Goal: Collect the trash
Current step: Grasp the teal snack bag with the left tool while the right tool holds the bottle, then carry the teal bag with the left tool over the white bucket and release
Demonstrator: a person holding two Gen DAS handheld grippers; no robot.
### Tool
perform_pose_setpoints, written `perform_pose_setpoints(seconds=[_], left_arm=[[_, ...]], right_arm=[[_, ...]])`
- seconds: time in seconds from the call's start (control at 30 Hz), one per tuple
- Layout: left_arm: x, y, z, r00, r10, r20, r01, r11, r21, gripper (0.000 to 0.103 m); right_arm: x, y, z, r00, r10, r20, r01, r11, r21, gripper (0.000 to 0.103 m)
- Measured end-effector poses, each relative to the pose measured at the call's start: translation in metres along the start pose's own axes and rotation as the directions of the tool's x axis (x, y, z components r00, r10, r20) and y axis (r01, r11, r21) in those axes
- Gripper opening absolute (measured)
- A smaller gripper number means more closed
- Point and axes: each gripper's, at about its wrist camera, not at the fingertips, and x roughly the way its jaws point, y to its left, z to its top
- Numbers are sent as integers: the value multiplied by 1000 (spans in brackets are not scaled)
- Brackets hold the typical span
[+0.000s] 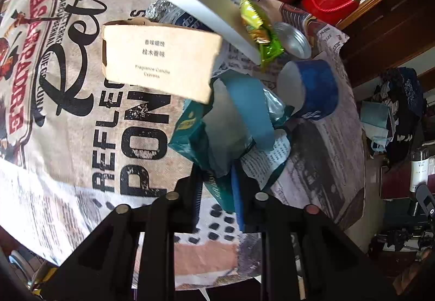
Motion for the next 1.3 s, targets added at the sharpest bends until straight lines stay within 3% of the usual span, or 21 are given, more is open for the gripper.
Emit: perform_pose_setpoints(seconds=[0.17, 0.3, 0.7, 1.03, 1.13, 1.3], left_arm=[[-34, -11, -22, 997, -2, 75, 1, 1000, 1, 9], [-76, -19, -49, 984, 24, 176, -23, 1000, -9, 9], [-202, -42, -126, 898, 66, 434, -60, 998, -28, 9], [-282, -46, -172, 823, -13, 568, -51, 994, 97, 9], [-298, -39, -189, 816, -42, 577, -52, 988, 145, 9], [-313, -18, -226, 828, -82, 554, -47, 975, 215, 9]], right_arm=[[-17, -6, -4, 999, 43, 32, -42, 998, -37, 26], [-34, -6, -8, 995, 76, 64, -71, 994, -82, 26], [-92, 7, -21, 972, 172, 158, -143, 974, -178, 26], [-141, 45, -54, 949, 159, 272, -120, 981, -155, 26], [-153, 62, -71, 946, 135, 296, -100, 986, -130, 26], [-166, 93, -107, 945, 112, 306, -88, 992, -92, 26]])
